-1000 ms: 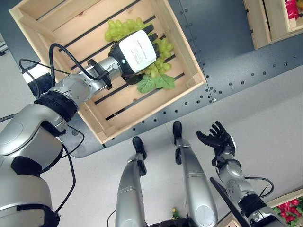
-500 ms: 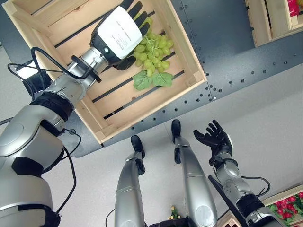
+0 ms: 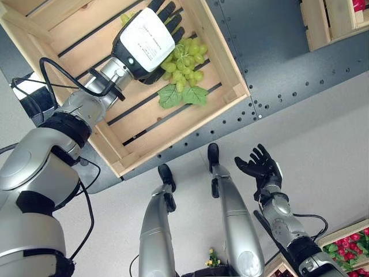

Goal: Pick up the fruits from the basket on one side to the basket on the other side

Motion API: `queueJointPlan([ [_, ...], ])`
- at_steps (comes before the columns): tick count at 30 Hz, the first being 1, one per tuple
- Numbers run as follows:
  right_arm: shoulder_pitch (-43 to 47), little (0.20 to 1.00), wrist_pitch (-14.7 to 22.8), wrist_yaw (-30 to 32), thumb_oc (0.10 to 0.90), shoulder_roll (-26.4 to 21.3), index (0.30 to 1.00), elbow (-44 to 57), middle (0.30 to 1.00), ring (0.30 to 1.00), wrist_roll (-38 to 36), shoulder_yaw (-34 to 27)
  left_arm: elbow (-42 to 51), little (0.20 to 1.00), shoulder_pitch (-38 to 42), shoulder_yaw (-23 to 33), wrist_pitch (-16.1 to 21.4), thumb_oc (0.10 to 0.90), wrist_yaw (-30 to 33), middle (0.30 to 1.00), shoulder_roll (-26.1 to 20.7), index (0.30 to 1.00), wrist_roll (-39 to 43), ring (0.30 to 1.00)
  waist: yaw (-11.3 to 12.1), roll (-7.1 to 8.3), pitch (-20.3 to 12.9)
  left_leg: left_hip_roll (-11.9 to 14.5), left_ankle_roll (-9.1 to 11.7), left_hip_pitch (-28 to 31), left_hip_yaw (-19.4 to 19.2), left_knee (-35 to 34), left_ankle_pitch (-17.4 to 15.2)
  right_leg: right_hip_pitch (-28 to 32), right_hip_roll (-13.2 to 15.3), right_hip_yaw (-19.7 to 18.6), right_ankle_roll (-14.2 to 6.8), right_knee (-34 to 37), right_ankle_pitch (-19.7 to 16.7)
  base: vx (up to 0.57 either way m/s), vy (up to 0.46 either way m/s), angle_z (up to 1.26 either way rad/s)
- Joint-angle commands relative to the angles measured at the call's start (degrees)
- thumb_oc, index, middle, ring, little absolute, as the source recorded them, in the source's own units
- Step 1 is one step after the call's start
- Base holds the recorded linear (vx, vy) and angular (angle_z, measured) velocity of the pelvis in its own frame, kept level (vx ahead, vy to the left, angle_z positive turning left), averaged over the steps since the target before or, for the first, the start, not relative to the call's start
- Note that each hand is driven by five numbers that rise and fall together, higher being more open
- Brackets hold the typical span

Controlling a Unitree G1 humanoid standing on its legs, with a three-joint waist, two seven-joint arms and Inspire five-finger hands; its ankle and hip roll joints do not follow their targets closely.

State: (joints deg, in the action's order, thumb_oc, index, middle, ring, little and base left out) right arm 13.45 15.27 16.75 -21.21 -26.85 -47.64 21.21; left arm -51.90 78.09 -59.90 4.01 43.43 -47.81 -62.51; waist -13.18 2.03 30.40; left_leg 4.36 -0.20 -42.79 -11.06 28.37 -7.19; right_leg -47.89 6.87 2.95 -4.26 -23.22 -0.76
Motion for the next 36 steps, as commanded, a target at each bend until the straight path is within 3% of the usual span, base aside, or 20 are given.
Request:
queueJointPlan([
  [1,-2.0,0.900,2.6,0.8,0.800,-1.4,0.900,3.4,0.900,0.900,-0.4,-0.8,1.0,0.900,5.4,2.5,3.2,0.800,-3.5,0.900,0.5,0.900,1.3,0.900,0.4,0.29,-0.6,-1.7,-2.4,0.7,-4.8,-3.7,0.8,1.2,-3.3,-0.4,1.1,-2.4,2.2,0.03,-0.006,-0.03],
  [5,-2.2,0.900,2.7,1.1,0.800,-1.7,0.900,3.5,0.900,0.900,-0.8,-1.2,1.7,0.900,5.9,-0.5,5.4,0.800,-16.9,0.900,1.3,0.900,4.1,0.900,-0.2,-0.01,-0.6,-1.7,-2.4,0.3,-5.3,-4.2,1.0,0.6,-3.3,-0.7,0.8,-2.2,2.0,0.02,-0.004,-0.03],
  [14,-2.6,0.900,2.9,0.7,0.800,-2.6,0.900,3.8,0.900,0.900,-1.6,-1.6,1.9,0.900,7.8,-3.8,7.8,0.800,-26.8,0.900,2.3,0.900,11.5,0.900,-1.0,-0.07,-0.6,-1.4,-2.4,-1.8,-6.0,-3.4,0.9,-1.4,-3.1,-1.0,0.5,-2.1,1.5,0.01,-0.003,-0.02],
  [20,-2.8,0.900,4.1,1.0,0.800,-2.7,0.900,4.4,0.900,0.900,-1.6,-1.5,0.6,0.900,8.1,-4.8,10.6,0.800,-26.1,0.900,2.4,0.900,15.1,0.900,-1.0,0.30,-0.6,-1.3,-2.4,-2.6,-6.0,-3.4,1.1,-2.0,-3.3,-0.9,0.4,-1.6,1.1,0.00,0.000,0.00],
  [21,-2.9,0.900,4.1,1.1,0.800,-2.7,0.900,4.5,0.900,0.900,-1.6,-1.5,0.8,0.573,8.2,-4.8,11.3,0.582,-25.5,0.573,2.2,0.573,15.2,0.573,-1.0,0.33,-0.6,-1.2,-2.4,-2.7,-6.0,-3.4,1.1,-2.0,-3.4,-0.9,0.4,-1.7,1.1,0.00,0.000,0.00],
  [22,-3.0,0.900,4.2,1.1,0.800,-2.7,0.900,4.6,0.900,0.900,-1.6,-1.5,1.0,0.300,8.2,-4.8,12.3,0.400,-24.8,0.300,2.2,0.300,15.7,0.300,-1.0,0.32,-0.6,-1.2,-2.5,-2.7,-6.0,-3.4,1.1,-2.1,-3.4,-0.9,0.4,-1.8,1.2,0.00,0.000,0.00],
  [28,-3.2,0.900,3.9,0.9,0.800,-2.4,0.900,4.9,0.900,0.900,-1.6,-1.9,1.8,0.300,7.9,-3.7,16.1,0.400,-19.9,0.300,1.6,0.300,14.7,0.300,-0.5,-0.10,-0.6,-1.5,-2.8,-1.5,-5.9,-3.4,0.7,-1.3,-3.4,-0.7,0.4,-2.8,1.8,0.00,0.000,0.00],
  [36,-3.3,0.900,4.2,1.6,0.800,-1.8,0.900,4.9,0.900,0.900,-2.8,-2.4,2.1,0.300,6.9,-3.1,17.9,0.400,-15.5,0.300,0.4,0.300,10.8,0.300,0.3,-0.71,-0.6,-2.1,-3.2,2.6,-5.2,-3.7,0.0,2.5,-3.3,-0.5,0.3,-3.0,2.4,0.00,0.000,0.00],
])
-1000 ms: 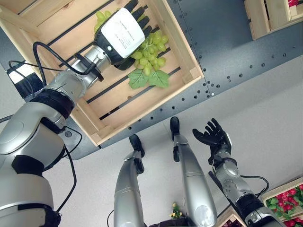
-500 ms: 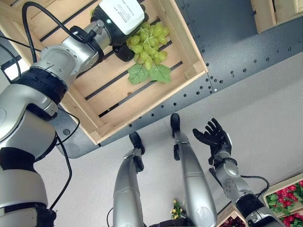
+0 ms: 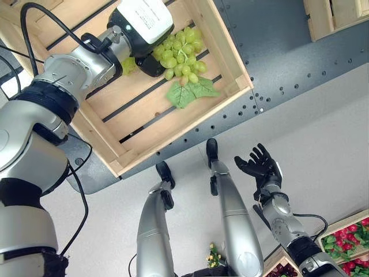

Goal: Pick up the fruits from the basket on one side to the basket on the other side

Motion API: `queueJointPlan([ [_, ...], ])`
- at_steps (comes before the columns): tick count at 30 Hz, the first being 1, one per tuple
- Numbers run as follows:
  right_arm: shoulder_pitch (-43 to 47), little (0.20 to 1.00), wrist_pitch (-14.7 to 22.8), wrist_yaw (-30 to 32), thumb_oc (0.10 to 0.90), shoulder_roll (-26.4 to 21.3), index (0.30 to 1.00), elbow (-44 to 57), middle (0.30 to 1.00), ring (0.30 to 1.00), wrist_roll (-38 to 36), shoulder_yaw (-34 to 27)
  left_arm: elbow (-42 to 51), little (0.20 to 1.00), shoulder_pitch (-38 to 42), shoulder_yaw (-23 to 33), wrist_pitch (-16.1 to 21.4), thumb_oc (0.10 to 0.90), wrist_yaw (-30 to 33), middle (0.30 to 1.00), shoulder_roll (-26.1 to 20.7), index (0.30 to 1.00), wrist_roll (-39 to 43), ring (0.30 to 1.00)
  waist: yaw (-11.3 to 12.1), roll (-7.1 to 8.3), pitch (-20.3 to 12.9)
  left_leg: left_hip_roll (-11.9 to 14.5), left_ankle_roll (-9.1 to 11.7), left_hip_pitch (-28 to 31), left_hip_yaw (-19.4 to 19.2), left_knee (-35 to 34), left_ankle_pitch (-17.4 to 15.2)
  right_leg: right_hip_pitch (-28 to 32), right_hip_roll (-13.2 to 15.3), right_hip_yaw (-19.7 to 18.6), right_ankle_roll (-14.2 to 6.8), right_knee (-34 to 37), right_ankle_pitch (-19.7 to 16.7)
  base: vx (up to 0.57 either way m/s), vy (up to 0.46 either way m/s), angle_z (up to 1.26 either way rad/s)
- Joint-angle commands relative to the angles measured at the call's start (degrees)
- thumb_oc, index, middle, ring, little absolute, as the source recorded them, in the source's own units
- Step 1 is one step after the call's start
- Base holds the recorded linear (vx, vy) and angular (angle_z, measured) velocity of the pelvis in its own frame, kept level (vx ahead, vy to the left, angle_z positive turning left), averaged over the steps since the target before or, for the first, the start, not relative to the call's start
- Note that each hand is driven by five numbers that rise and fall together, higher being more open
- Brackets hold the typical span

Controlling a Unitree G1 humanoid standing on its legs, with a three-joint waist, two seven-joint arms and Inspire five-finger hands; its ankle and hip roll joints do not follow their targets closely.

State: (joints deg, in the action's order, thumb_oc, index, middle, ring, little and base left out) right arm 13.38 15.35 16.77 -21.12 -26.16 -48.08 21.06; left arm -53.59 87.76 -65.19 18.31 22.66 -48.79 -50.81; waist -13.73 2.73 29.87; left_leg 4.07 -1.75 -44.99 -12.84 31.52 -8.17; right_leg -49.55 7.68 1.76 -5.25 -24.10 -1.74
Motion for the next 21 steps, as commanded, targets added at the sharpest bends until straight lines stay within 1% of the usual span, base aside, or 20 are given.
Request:
queueJointPlan([
  [1,-3.2,0.900,4.1,1.7,0.800,-1.9,0.900,4.2,0.900,0.900,-2.3,-2.2,3.8,0.300,-2.8,2.2,3.6,0.400,5.3,0.300,1.3,0.300,-0.9,0.300,0.9,-1.42,-0.1,-1.8,-1.6,4.9,-3.4,-6.9,1.0,4.3,-4.1,0.7,1.3,-2.1,3.4,0.00,0.000,0.00],
  [3,-3.2,0.900,4.0,2.0,0.800,-1.8,0.900,4.3,0.900,0.900,-2.3,-2.3,4.0,0.300,-3.0,2.3,3.9,0.400,5.8,0.300,1.0,0.300,-1.3,0.300,1.0,-1.52,-0.1,-1.9,-1.7,5.8,-3.4,-6.9,0.8,5.1,-4.0,0.7,1.3,-2.0,3.5,0.00,0.000,0.00],
  [4,-3.4,0.900,3.5,2.0,0.800,-1.9,0.900,4.3,0.900,0.900,-2.1,-2.8,4.6,0.300,-3.6,2.6,4.1,0.400,7.1,0.300,0.1,0.300,-0.9,0.300,1.2,-1.66,-0.1,-1.9,-1.7,7.6,-3.0,-7.0,0.6,6.9,-3.9,0.5,1.4,-2.0,3.7,0.00,0.000,0.00],
  [6,-4.0,0.900,3.6,1.5,0.800,-1.9,0.900,4.3,0.900,0.900,-1.9,-3.1,5.4,0.300,-4.5,3.4,3.6,0.400,8.9,0.300,-0.6,0.300,0.5,0.300,1.5,-1.72,-0.1,-2.0,-1.8,9.4,-2.5,-7.2,0.3,8.6,-3.8,0.3,1.3,-1.8,4.0,0.00,0.000,0.00],
  [7,-3.8,0.900,3.5,1.5,0.800,-1.9,0.900,4.3,0.900,0.900,-1.9,-3.2,5.5,0.300,-4.4,3.5,3.5,0.400,9.1,0.300,-0.7,0.300,0.7,0.300,1.5,-1.71,-0.1,-2.0,-1.8,9.3,-2.6,-7.2,0.4,8.5,-3.9,0.2,1.3,-1.8,3.8,0.00,0.000,0.00],
  [10,-4.7,0.900,3.4,1.1,0.800,-1.6,0.900,4.8,0.900,0.900,-0.9,-3.6,6.5,0.300,-6.3,5.6,2.0,0.400,11.2,0.300,-1.5,0.300,6.4,0.300,1.9,-1.75,-0.1,-2.0,-1.8,12.4,-2.3,-7.6,0.0,11.6,-3.5,0.3,1.3,-1.2,4.3,0.00,0.000,0.00],
  [12,-5.2,0.900,3.5,1.3,0.800,-1.2,0.900,5.0,0.900,0.900,-0.3,-3.8,7.4,0.300,-8.5,8.4,1.5,0.400,12.7,0.300,-2.2,0.300,13.1,0.300,2.4,-1.81,-0.1,-2.1,-1.8,14.9,-2.1,-7.9,-0.3,14.2,-3.1,0.5,1.3,-0.7,4.6,0.00,0.000,0.00],
  [13,-5.2,0.900,3.5,1.3,0.800,-1.0,0.900,5.1,0.900,0.900,-0.2,-3.8,7.7,0.300,-9.4,10.0,1.0,0.400,13.1,0.300,-2.2,0.300,16.4,0.300,2.6,-1.80,-0.1,-2.1,-1.8,15.5,-2.1,-7.9,-0.4,14.8,-3.0,0.5,1.3,-0.7,4.6,0.00,0.000,0.00],
  [14,-5.6,0.900,3.3,1.5,0.800,-0.5,0.900,5.3,0.900,0.900,0.6,-4.0,7.8,0.300,-11.9,13.7,1.1,0.400,13.6,0.300,-1.9,0.300,22.8,0.300,2.9,-1.81,-0.1,-2.2,-1.7,17.9,-1.9,-8.2,-0.7,17.2,-2.7,0.6,1.4,-0.5,5.1,0.00,0.000,0.00],
  [15,-5.9,0.900,3.1,1.7,0.800,0.1,0.900,5.6,0.900,0.900,1.4,-4.0,8.1,0.300,-14.5,17.3,1.5,0.400,13.4,0.300,-1.6,0.300,26.9,0.300,3.1,-1.83,-0.1,-2.2,-1.7,19.6,-1.7,-8.3,-0.8,18.8,-2.5,0.5,1.5,-0.3,5.4,0.00,0.000,0.00],
  [16,-6.1,0.900,3.1,1.7,0.800,0.3,0.900,5.8,0.900,0.900,1.9,-4.1,8.4,0.300,-16.0,19.3,2.0,0.400,13.5,0.300,-1.4,0.300,30.5,0.300,3.2,-1.84,-0.1,-2.2,-1.6,20.5,-1.6,-8.5,-0.8,19.8,-2.4,0.5,1.5,0.0,5.5,0.00,0.000,0.00],
  [17,-6.1,0.900,3.1,1.7,0.800,0.5,0.900,5.8,0.900,0.900,2.1,-4.2,8.4,0.300,-16.7,20.3,2.1,0.400,13.3,0.300,-1.2,0.300,30.7,0.300,3.3,-1.81,-0.1,-2.2,-1.6,20.7,-1.6,-8.6,-0.8,20.0,-2.4,0.5,1.6,0.0,5.4,0.00,0.000,0.00],
  [18,-6.5,0.900,2.8,1.8,0.800,1.0,0.900,6.1,0.900,0.900,2.8,-4.3,9.1,0.300,-19.2,23.5,2.6,0.400,12.9,0.300,-0.5,0.300,33.1,0.300,3.4,-1.79,-0.1,-2.3,-1.5,22.2,-1.3,-9.0,-0.8,21.6,-2.3,0.5,1.6,0.5,5.5,0.00,0.000,0.00],
  [19,-6.7,0.900,2.6,1.8,0.800,1.3,0.900,6.4,0.900,0.900,3.2,-4.4,9.7,0.300,-20.7,25.3,2.8,0.400,12.6,0.300,0.0,0.300,34.5,0.300,3.5,-1.77,-0.1,-2.4,-1.4,23.3,-1.1,-9.3,-0.8,22.7,-2.2,0.5,1.6,0.9,5.6,0.00,0.000,0.00],
  [20,-7.1,0.900,2.1,1.8,0.800,1.8,0.900,6.9,0.900,0.900,4.2,-4.7,10.8,0.300,-24.0,29.8,3.2,0.400,11.9,0.300,1.2,0.300,37.0,0.300,3.8,-1.68,-0.1,-2.5,-1.4,25.5,-0.8,-10.1,-0.7,25.0,-2.0,0.7,1.8,1.7,5.6,0.00,0.000,0.00],
  [21,-7.3,0.900,1.9,1.9,0.800,2.1,0.900,7.1,0.900,0.900,4.6,-4.8,11.3,0.300,-25.4,31.6,3.4,0.400,11.4,0.300,1.7,0.300,38.7,0.300,3.9,-1.66,-0.1,-2.6,-1.3,26.6,-0.7,-10.5,-0.6,26.1,-1.9,0.7,1.8,2.1,5.7,0.00,0.000,0.00],
])
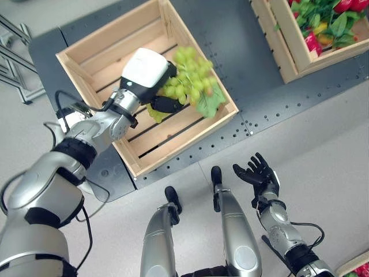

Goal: Pick up the fruits from the basket on one side to the basket on the other side

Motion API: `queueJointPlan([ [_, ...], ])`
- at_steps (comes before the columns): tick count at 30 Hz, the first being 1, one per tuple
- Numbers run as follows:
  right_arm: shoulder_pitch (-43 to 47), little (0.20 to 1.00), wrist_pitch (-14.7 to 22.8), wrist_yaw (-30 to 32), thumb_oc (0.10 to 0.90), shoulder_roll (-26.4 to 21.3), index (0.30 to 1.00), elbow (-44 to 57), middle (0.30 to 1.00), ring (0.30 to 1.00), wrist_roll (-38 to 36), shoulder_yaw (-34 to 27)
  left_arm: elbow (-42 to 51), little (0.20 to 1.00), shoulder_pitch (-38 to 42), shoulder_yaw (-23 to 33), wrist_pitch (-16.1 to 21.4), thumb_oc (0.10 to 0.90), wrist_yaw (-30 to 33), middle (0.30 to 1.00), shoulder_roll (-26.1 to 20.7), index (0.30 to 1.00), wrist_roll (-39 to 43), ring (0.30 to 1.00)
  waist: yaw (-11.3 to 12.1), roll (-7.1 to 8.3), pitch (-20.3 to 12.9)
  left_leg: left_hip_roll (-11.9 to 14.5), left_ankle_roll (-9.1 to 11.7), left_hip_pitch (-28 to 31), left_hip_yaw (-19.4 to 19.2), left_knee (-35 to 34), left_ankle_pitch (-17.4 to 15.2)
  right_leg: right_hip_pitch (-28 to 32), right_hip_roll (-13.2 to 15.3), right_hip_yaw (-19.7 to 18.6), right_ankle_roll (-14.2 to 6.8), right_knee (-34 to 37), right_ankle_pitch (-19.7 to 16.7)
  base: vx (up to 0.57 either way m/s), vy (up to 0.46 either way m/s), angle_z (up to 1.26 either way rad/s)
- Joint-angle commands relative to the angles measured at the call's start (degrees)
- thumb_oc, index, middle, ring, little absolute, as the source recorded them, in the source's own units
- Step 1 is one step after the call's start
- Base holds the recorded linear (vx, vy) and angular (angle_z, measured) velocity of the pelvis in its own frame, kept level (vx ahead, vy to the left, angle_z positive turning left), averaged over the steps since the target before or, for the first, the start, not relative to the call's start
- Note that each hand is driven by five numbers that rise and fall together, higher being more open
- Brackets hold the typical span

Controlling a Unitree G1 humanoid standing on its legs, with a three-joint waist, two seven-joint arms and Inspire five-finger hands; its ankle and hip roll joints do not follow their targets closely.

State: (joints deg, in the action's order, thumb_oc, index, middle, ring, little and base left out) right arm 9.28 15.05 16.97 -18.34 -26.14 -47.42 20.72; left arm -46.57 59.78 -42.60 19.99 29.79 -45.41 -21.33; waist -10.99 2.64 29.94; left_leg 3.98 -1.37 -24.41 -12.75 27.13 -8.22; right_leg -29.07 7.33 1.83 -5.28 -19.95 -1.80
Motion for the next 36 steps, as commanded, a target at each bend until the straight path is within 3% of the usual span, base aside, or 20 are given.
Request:
queueJointPlan([
  [1,-3.6,0.900,2.0,1.6,0.800,-0.4,0.900,7.1,0.900,0.900,4.5,-4.5,5.0,0.300,0.9,11.2,1.8,0.400,3.6,0.300,-1.0,0.300,11.3,0.300,1.2,-1.59,-0.2,-2.5,-1.6,7.6,-0.6,-6.7,-0.5,7.3,-1.3,0.9,1.9,-1.5,5.9,0.00,0.000,0.00],
  [7,-6.2,0.900,0.9,0.7,0.800,0.8,0.900,7.9,0.900,0.900,8.1,-4.8,9.1,0.300,-8.7,22.1,2.1,0.400,0.6,0.300,3.2,0.300,27.6,0.300,1.6,-2.66,-4.9,-3.1,-1.2,14.0,0.5,-11.0,0.1,14.0,-0.3,1.6,2.2,2.5,6.2,0.04,0.003,0.01],
  [10,-7.0,0.900,1.0,-2.7,0.800,1.0,0.900,10.0,0.900,0.900,12.1,-3.5,11.5,0.300,-13.9,27.7,3.3,0.400,-4.4,0.300,8.0,0.300,42.1,0.300,1.6,-3.79,-8.4,-3.7,-0.8,19.2,1.4,-15.6,1.0,19.5,-0.1,2.2,2.3,6.7,6.2,0.05,0.008,0.01],
  [17,-6.0,0.900,1.6,-15.8,0.800,1.0,0.900,14.3,0.900,0.900,14.5,-0.5,15.7,0.300,-19.9,30.6,3.1,0.400,-14.3,0.300,15.8,0.300,55.7,0.300,2.9,-5.21,-15.7,-3.9,0.1,26.9,2.7,-23.4,2.6,28.3,-0.1,3.8,2.2,14.6,4.6,0.05,-0.042,0.09],
  [22,-3.1,0.900,-1.2,-21.7,0.800,1.7,0.900,17.2,0.900,0.900,13.0,1.5,18.7,0.300,-22.9,30.0,-0.1,0.400,-20.9,0.300,20.2,0.300,64.3,0.300,4.6,-5.46,-20.1,-3.7,0.7,30.9,4.0,-28.6,4.3,33.3,-0.2,5.6,1.9,20.3,2.6,0.03,-0.105,0.06],
  [27,0.7,0.900,-6.4,-24.9,0.800,1.7,0.900,20.3,0.900,0.900,11.2,3.0,19.8,0.300,-23.7,28.5,-0.2,0.400,-25.3,0.300,21.9,0.300,63.3,0.300,5.9,-5.41,-22.0,-3.4,1.3,32.6,5.1,-32.1,5.7,36.2,-0.2,7.8,1.6,23.8,1.3,-0.02,-0.111,0.13],
  [29,3.1,0.900,-8.4,-25.8,0.800,1.4,0.900,20.7,0.900,0.900,10.6,3.5,19.9,0.300,-23.1,27.1,0.2,0.400,-26.5,0.300,21.8,0.300,58.6,0.300,6.7,-5.23,-22.8,-3.3,1.4,32.3,6.4,-32.1,5.7,36.7,-0.5,8.4,1.8,23.7,1.8,-0.03,-0.091,0.09],
  [36,11.8,0.900,-14.8,-23.6,0.800,0.4,0.900,21.2,0.900,0.900,6.5,4.5,20.4,0.300,-21.8,22.0,0.6,0.400,-29.4,0.300,19.2,0.300,51.0,0.300,8.7,-4.11,-24.7,-2.6,1.5,33.7,6.4,-32.1,5.7,39.1,-0.5,9.7,2.2,24.7,2.1,0.00,-0.075,0.11],
])
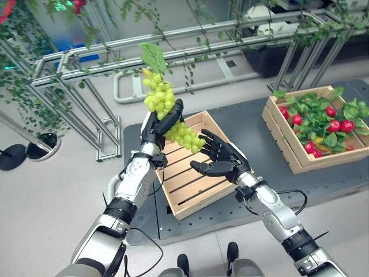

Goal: Pick up the fruits from the basket on one side to the basket on the other side

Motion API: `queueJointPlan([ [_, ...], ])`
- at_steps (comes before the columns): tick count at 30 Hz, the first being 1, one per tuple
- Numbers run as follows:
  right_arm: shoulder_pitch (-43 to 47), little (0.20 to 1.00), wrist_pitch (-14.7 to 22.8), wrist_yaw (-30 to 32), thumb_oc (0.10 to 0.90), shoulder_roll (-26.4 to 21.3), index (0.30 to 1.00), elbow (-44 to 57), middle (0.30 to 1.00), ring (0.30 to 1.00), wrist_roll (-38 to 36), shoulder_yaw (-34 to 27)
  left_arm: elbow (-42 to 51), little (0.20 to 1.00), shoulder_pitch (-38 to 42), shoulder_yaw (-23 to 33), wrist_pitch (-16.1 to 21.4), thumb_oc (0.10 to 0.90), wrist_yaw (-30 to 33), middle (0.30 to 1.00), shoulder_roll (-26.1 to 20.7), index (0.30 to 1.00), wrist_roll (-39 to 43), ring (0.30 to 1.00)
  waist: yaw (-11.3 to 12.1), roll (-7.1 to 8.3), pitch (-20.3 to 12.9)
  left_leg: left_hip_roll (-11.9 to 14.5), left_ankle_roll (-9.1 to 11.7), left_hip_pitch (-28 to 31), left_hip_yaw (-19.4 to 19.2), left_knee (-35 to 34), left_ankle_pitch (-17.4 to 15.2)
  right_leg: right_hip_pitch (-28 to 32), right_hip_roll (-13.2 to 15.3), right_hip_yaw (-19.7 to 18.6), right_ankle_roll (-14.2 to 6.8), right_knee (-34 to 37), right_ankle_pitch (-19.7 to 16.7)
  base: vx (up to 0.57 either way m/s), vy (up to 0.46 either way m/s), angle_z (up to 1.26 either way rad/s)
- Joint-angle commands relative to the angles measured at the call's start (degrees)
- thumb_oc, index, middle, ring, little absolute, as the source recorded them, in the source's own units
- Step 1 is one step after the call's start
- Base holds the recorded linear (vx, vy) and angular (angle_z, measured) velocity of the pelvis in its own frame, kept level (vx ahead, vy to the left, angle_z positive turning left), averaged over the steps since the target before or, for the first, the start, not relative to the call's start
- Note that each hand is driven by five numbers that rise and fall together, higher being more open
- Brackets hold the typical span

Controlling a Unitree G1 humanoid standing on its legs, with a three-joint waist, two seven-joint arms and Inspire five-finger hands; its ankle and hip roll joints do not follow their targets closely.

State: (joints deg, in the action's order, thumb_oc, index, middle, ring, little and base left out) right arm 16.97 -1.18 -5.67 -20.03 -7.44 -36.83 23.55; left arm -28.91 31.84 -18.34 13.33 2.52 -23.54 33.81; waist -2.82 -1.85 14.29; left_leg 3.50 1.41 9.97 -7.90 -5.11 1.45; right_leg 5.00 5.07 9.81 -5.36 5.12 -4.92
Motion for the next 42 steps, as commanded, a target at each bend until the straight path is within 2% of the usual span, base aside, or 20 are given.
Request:
queueJointPlan([
  [1,4.2,0.900,1.3,-0.9,0.800,2.1,0.900,2.4,0.900,0.900,-4.2,1.7,2.8,0.300,6.2,-2.4,7.2,0.400,-2.1,0.300,-2.8,0.300,-4.5,0.300,0.5,0.41,-9.0,-2.1,-1.2,-0.7,1.6,0.1,-4.0,5.0,1.7,1.8,2.2,-0.3,5.3,0.02,-0.044,0.02],
  [8,7.6,0.900,-2.7,0.1,0.800,1.8,0.900,1.1,0.900,0.900,-4.7,3.1,5.4,0.300,7.7,-6.6,9.7,0.400,-2.8,0.300,-6.3,0.300,-14.8,0.300,1.6,0.89,-10.2,-1.7,-1.0,-0.1,1.7,0.1,-4.0,6.0,1.8,2.2,2.2,-0.1,5.5,0.01,-0.014,0.02],
  [19,9.0,0.900,-3.6,0.2,0.800,2.9,0.900,0.7,0.900,0.900,-10.2,4.5,10.1,0.300,9.3,-10.8,12.2,0.400,-2.6,0.300,-9.0,0.300,-21.2,0.300,2.2,1.08,-11.0,-1.3,-0.9,0.1,1.5,0.1,-4.2,6.2,1.9,2.4,2.0,-0.1,5.8,0.00,0.000,0.00],
  [26,9.8,0.900,-1.8,1.1,0.800,4.5,0.900,1.4,0.900,0.900,-12.7,4.6,11.5,0.300,9.7,-13.3,12.9,0.400,-2.6,0.300,-9.0,0.300,-24.7,0.300,2.3,1.19,-11.3,-1.2,-1.1,0.4,1.4,0.1,-4.3,6.4,2.0,2.1,1.9,-0.1,5.8,0.01,0.000,0.00],
  [31,10.8,0.900,-1.7,1.9,0.800,5.0,0.900,2.0,0.900,0.900,-14.3,4.5,11.0,0.300,10.0,-14.3,13.5,0.400,-3.1,0.300,-9.0,0.300,-24.3,0.300,2.3,1.29,-11.5,-1.1,-1.1,0.5,1.3,0.1,-4.5,6.3,2.0,1.9,1.8,-0.1,5.9,0.00,0.000,0.00],
  [35,10.8,0.900,0.3,2.6,0.800,6.7,0.900,1.8,0.900,0.900,-19.7,4.1,10.9,0.300,9.1,-14.6,13.9,0.400,-3.8,0.300,-8.0,0.300,-24.2,0.300,2.4,1.30,-11.7,-1.0,-1.2,0.7,1.3,0.1,-4.5,6.4,2.1,1.9,1.8,-0.1,5.9,0.02,0.001,0.00],
  [39,10.6,0.900,3.5,3.5,0.800,8.5,0.900,1.2,0.900,0.900,-20.7,3.6,11.1,0.300,8.8,-14.9,13.2,0.400,-3.9,0.300,-7.2,0.300,-24.3,0.300,2.6,1.29,-11.7,-0.9,-1.2,0.8,1.4,0.1,-4.6,6.5,2.1,2.0,1.7,-0.1,6.0,0.00,0.000,0.00],
  [40,10.6,0.564,4.7,4.3,0.576,9.0,0.564,1.1,0.564,0.564,-20.5,3.3,10.8,0.300,8.6,-15.0,13.2,0.400,-3.6,0.300,-6.9,0.300,-24.7,0.300,2.6,1.27,-11.8,-1.0,-1.3,0.8,1.4,0.1,-4.6,6.5,2.1,2.0,1.7,-0.1,6.0,0.00,0.000,0.00],
  [41,10.7,0.300,5.6,4.5,0.400,9.2,0.300,1.1,0.300,0.300,-20.1,3.1,10.5,0.300,8.5,-15.1,13.2,0.400,-3.4,0.300,-6.8,0.300,-24.8,0.300,2.6,1.24,-11.8,-1.0,-1.3,0.8,1.4,0.1,-4.7,6.5,2.1,1.9,1.7,-0.1,6.0,0.00,0.000,0.00],
  [42,10.7,0.300,6.1,4.6,0.400,9.3,0.300,1.0,0.300,0.300,-19.5,3.0,10.4,0.300,8.5,-15.0,13.1,0.400,-3.3,0.300,-6.7,0.300,-24.9,0.300,2.7,1.23,-11.8,-1.0,-1.3,0.8,1.5,0.1,-4.7,6.5,2.1,1.9,1.7,-0.1,6.0,0.00,0.000,0.00],
])
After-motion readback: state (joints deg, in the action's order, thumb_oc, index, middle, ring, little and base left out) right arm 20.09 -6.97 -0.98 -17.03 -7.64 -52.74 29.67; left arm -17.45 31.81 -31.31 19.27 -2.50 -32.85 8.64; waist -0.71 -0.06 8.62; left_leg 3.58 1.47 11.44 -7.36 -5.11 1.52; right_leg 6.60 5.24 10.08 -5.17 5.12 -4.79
